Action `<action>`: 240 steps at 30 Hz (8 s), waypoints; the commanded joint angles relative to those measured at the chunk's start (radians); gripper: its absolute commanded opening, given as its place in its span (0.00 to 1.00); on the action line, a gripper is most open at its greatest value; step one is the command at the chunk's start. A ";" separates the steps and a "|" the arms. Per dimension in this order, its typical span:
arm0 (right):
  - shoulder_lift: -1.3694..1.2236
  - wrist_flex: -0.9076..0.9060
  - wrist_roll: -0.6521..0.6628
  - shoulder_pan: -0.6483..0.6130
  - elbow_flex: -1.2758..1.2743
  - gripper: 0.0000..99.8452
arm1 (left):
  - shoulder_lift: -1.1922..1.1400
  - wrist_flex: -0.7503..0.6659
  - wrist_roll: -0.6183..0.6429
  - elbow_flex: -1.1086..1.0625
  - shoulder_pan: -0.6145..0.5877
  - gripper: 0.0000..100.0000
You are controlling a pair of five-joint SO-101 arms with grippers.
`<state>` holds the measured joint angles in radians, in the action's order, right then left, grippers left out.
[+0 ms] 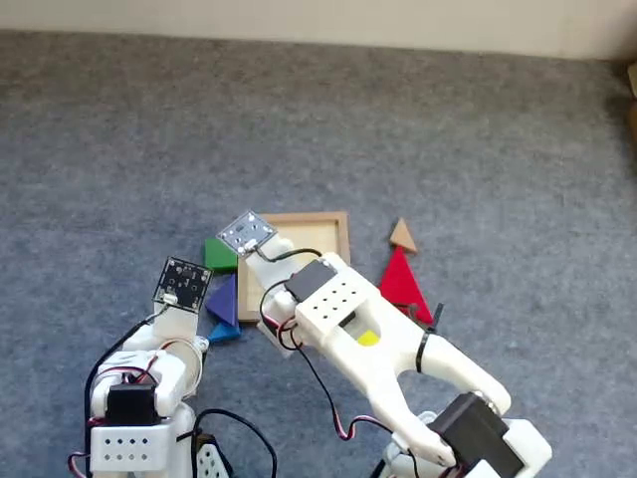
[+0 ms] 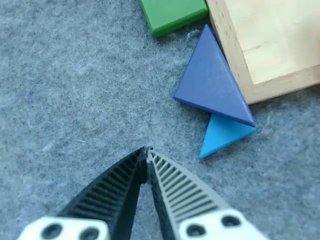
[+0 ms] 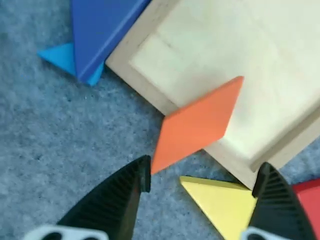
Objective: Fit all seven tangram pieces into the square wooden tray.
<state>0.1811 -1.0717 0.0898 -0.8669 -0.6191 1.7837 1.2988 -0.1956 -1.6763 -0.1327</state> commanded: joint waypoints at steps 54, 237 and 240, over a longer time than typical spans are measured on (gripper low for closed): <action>0.019 0.231 -0.003 0.162 0.091 0.08 | 0.027 0.008 -0.006 -0.019 0.019 0.01; -0.262 0.035 0.003 0.561 0.134 0.34 | 0.027 0.008 -0.006 -0.019 0.019 0.01; -0.263 0.036 0.003 0.562 0.134 0.34 | 0.027 0.008 -0.006 -0.019 0.019 0.01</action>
<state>-0.0890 -1.0349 0.1020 -0.3161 -0.5286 1.7837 1.2988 -0.1956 -1.6763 -0.1327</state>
